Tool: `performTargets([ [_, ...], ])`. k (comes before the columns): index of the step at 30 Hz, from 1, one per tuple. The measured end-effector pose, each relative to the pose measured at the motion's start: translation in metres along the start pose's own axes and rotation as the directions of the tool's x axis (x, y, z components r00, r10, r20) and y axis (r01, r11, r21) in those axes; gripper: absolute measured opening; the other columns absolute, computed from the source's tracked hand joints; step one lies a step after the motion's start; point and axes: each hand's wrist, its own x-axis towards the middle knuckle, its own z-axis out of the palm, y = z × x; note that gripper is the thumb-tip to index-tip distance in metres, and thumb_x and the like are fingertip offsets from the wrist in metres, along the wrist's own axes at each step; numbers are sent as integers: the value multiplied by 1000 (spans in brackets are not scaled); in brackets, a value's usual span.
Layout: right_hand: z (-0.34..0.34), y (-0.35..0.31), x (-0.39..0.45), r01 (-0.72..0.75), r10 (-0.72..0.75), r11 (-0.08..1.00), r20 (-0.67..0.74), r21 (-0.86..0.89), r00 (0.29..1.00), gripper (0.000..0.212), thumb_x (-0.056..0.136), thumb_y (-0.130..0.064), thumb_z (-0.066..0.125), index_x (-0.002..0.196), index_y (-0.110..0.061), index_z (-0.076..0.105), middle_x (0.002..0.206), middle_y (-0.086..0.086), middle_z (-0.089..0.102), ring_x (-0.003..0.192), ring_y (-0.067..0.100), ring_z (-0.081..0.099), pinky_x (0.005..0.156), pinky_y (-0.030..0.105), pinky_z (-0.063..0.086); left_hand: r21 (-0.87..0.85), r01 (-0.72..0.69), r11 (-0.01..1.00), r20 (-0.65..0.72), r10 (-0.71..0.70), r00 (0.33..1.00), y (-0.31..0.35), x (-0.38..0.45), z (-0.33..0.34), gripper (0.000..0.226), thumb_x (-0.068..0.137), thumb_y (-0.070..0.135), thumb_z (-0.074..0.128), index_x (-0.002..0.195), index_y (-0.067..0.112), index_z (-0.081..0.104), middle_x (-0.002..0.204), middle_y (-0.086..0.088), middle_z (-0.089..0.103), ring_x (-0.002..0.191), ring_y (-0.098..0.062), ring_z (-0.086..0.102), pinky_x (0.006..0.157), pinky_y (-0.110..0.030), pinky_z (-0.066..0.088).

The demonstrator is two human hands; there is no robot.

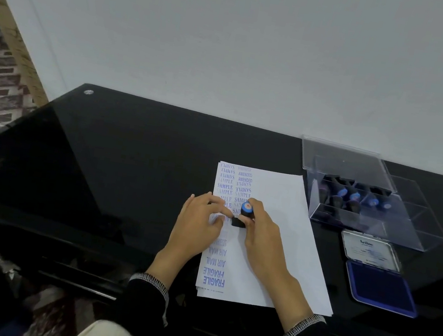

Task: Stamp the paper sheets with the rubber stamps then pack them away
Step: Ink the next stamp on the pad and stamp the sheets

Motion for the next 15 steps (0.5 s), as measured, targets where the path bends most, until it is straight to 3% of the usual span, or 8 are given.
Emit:
performTargets([
  [11,-1,-4,-1,24,-24,998,1,-54,1000,33,96,-16,51,127,-13,43,119,6,59,98,18,57,83,24,48,16,11,1000,4,-11,1000,0,1,1,22,92,17,58,96,34,72,124,12,57,127,-3,41,115,-29,5],
  [15,-1,-3,-1,28,-30,997,-26,-76,999,31,94,-17,55,123,-13,46,112,5,59,90,16,55,77,18,46,4,14,1000,-21,-13,1000,1,-1,1,22,92,18,58,107,30,69,123,13,57,127,-4,41,114,-26,3],
])
